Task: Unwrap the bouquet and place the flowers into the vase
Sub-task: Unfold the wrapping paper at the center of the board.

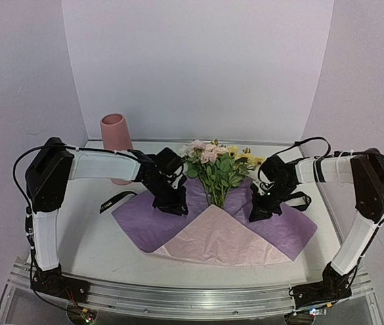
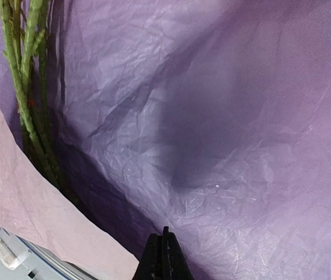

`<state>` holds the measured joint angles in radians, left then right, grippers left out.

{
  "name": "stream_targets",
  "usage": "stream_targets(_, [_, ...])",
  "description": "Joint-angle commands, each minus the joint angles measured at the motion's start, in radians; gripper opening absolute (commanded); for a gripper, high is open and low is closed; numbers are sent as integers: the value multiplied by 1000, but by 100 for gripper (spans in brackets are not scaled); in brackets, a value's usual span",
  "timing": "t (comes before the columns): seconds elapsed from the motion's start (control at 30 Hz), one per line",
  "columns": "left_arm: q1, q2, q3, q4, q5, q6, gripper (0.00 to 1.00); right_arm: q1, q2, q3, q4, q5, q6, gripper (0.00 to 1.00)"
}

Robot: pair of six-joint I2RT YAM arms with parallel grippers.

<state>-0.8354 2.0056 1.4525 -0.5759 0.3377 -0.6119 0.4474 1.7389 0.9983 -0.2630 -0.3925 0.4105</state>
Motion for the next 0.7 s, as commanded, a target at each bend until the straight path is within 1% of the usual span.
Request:
stream_targets(0.0, [-26,-24,-29,-5,53,-42,23,12,32,-40,-16,-91,-46,0])
stream_targets(0.13, [-33,-25,-34,-5,106,-95,23,19,62,-38,-8,-152,-56,0])
stream_targets(0.23, [-44,-34,-24,-5,138,-110,23,23,55,-33,-8,-166,-62,0])
stream_targets(0.37, [-51,-42,-46,-4,247,-118,23,24,36,-23,-11,-164,-75,0])
stream_targets(0.53, [-54,-119,-113,-2,315,-131,23,24,20,-22,-17,-213,-87,0])
stream_targets(0.67, [-57,-193,-162,-1,363,-161,23,24,-8,-34,-21,-220,-88,0])
